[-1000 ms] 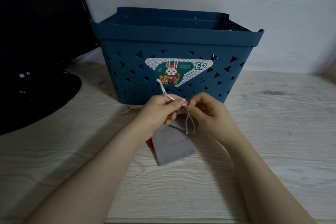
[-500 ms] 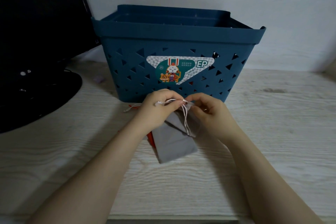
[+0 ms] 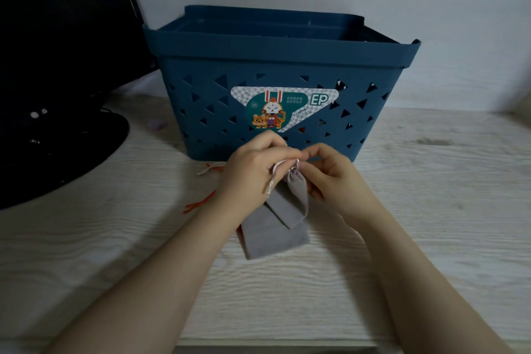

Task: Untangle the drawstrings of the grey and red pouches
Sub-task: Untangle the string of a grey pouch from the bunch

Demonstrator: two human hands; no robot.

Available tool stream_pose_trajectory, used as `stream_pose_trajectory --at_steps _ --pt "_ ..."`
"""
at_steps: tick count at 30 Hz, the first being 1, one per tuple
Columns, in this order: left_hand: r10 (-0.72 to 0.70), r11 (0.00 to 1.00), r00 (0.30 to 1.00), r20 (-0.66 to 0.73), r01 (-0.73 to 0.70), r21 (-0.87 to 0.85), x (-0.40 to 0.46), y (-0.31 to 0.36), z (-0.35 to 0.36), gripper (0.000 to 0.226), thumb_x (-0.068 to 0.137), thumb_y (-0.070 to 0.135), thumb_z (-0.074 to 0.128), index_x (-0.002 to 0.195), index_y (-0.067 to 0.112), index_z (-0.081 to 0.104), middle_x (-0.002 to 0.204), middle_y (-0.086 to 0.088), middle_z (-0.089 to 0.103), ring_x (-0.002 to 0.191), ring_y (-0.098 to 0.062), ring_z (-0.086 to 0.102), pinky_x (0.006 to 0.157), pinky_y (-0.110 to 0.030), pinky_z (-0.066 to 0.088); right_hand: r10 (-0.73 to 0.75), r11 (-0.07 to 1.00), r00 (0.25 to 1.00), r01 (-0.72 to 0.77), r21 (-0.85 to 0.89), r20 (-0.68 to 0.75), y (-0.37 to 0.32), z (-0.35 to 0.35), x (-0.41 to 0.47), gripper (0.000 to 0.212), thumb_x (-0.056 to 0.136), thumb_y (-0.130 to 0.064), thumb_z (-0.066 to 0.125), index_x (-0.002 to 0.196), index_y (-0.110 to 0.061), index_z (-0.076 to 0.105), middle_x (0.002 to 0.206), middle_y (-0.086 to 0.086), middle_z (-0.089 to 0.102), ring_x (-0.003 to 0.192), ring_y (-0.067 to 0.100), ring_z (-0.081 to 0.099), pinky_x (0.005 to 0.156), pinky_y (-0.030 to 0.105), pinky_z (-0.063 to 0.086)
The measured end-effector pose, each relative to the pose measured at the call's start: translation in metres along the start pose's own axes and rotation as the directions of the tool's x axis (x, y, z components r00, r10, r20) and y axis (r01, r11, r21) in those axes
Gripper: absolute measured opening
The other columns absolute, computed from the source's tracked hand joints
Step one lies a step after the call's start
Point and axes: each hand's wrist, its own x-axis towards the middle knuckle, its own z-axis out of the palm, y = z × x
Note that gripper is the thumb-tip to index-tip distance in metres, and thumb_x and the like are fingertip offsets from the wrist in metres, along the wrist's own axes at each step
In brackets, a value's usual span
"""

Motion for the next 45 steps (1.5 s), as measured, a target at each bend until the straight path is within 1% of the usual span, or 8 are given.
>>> stream_pose_trajectory --at_steps 6,13,19,30,33,36,39,45 --pt "0.040 0.998 0.999 -0.003 -0.040 -0.043 0.001 0.002 -0.001 0.020 0.086 0.015 0.057 0.097 0.009 0.073 0.081 -0.008 0.054 0.072 -0.013 0.054 0.063 -0.027 0.045 -0.068 0.995 0.997 0.065 0.071 0.035 -0.003 -0.003 -0.002 0.012 0.088 0.003 0.056 0.088 -0.005 0.066 0.045 -0.007 0.054 0.041 0.000 0.045 0.044 0.008 0.034" --pt "0.038 0.991 0.997 0.062 -0.030 -0.130 0.001 -0.003 0.002 0.029 0.088 0.016 0.053 0.115 0.011 0.065 0.086 0.002 0.051 0.077 -0.009 0.054 0.070 -0.021 0.045 -0.036 0.998 0.998 0.039 0.053 -0.051 -0.005 -0.001 -0.001 0.013 0.093 -0.004 0.051 0.082 -0.005 0.059 0.058 0.004 0.056 0.048 0.009 0.049 0.046 0.019 0.040" --pt "-0.127 0.976 0.986 0.112 0.145 -0.165 -0.001 -0.003 0.003 0.032 0.090 0.017 0.049 0.115 0.004 0.064 0.092 0.006 0.053 0.083 -0.002 0.053 0.075 -0.014 0.042 0.225 0.922 0.974 -0.226 0.314 0.039 -0.006 -0.004 0.001 0.030 0.097 -0.016 0.036 0.068 -0.012 0.045 0.063 0.002 0.048 0.056 0.014 0.043 0.056 0.028 0.037" --pt "-0.325 0.941 0.946 -0.011 0.322 -0.108 0.003 -0.002 -0.004 0.043 0.091 0.031 0.039 0.061 0.000 0.046 0.053 -0.006 0.045 0.054 -0.022 0.046 0.058 -0.037 0.040 0.337 0.413 0.941 -0.129 0.902 -0.019 -0.012 -0.018 0.004 0.050 0.090 -0.034 0.045 0.045 -0.017 0.058 0.056 -0.006 0.051 0.061 0.009 0.053 0.076 0.022 0.044" --pt "-0.381 0.896 0.923 0.055 0.384 -0.223 0.002 0.003 -0.003 0.036 0.089 0.032 0.050 0.059 0.013 0.049 0.056 -0.012 0.050 0.057 -0.031 0.053 0.058 -0.042 0.047 0.248 0.663 0.963 -0.091 0.743 -0.104 -0.013 -0.015 0.002 0.040 0.095 -0.036 0.039 0.062 -0.018 0.052 0.057 -0.008 0.051 0.048 0.006 0.042 0.051 0.016 0.039" --pt "-0.448 0.827 0.891 0.076 0.445 -0.344 0.002 0.007 -0.003 0.034 0.091 0.023 0.057 0.061 0.009 0.053 0.052 -0.004 0.049 0.051 -0.014 0.047 0.055 -0.030 0.042 0.170 0.935 0.970 -0.103 0.339 -0.172 -0.006 -0.007 0.000 0.032 0.096 -0.028 0.044 0.072 -0.016 0.061 0.055 -0.007 0.048 0.043 0.006 0.036 0.043 0.018 0.028" --pt "-0.480 0.804 0.876 0.042 0.458 -0.379 0.005 0.012 0.001 0.033 0.089 0.017 0.059 0.056 0.022 0.056 0.053 0.008 0.048 0.050 0.000 0.046 0.056 -0.020 0.038 0.008 1.000 0.989 -0.006 0.013 -0.149 -0.002 0.002 -0.002 0.032 0.090 -0.016 0.058 0.060 -0.009 0.064 0.047 -0.008 0.045 0.043 0.004 0.033 0.043 0.019 0.028" --pt "-0.569 0.654 0.814 0.118 0.534 -0.536 0.007 0.019 0.007 0.021 0.091 0.016 0.055 0.070 0.019 0.058 0.060 0.013 0.055 0.053 0.001 0.047 0.057 -0.015 0.039 -0.117 0.984 0.991 0.107 -0.139 -0.061 0.000 0.009 -0.002 0.018 0.086 -0.012 0.064 0.071 -0.004 0.070 0.049 -0.011 0.055 0.047 0.001 0.044 0.049 0.014 0.034"
